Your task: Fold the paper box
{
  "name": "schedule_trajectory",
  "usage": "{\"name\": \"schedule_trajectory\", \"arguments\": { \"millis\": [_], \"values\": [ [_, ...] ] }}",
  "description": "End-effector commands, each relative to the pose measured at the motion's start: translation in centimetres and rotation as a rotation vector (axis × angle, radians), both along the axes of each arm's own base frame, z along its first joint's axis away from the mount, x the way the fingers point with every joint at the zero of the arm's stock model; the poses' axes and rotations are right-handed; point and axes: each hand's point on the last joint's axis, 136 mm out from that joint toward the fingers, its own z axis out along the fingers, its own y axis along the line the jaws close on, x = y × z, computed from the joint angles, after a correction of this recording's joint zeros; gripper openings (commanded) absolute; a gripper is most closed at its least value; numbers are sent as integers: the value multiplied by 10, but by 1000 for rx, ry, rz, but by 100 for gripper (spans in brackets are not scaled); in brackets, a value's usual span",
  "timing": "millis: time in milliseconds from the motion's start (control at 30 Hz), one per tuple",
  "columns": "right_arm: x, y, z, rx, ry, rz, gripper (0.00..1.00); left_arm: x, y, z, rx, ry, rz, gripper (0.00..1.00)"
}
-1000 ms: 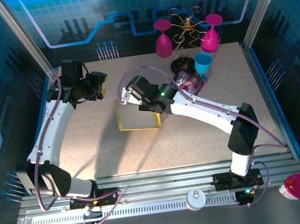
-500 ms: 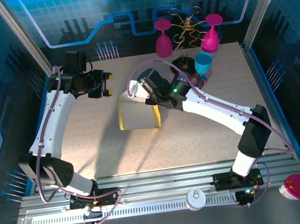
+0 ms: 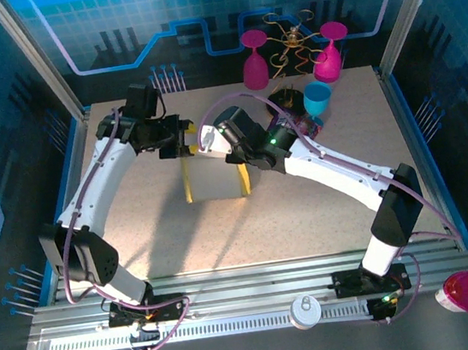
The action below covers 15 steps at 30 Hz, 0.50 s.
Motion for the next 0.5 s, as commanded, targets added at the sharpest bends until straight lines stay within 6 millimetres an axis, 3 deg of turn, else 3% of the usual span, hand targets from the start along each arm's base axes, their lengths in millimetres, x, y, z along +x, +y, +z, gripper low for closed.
{"name": "schedule_trajectory", "arguments": {
  "millis": [0,267,467],
  "values": [
    [1,2,13,43,-22,-8,0,-11,-4,1,-36,33,11,43],
    [-5,9,13,53,-22,13,0,-11,-8,-13,-78,61,44,49],
    [-11,13,15,65,-31,38,0,-7,-9,-20,-83,72,53,48]
  ]
}}
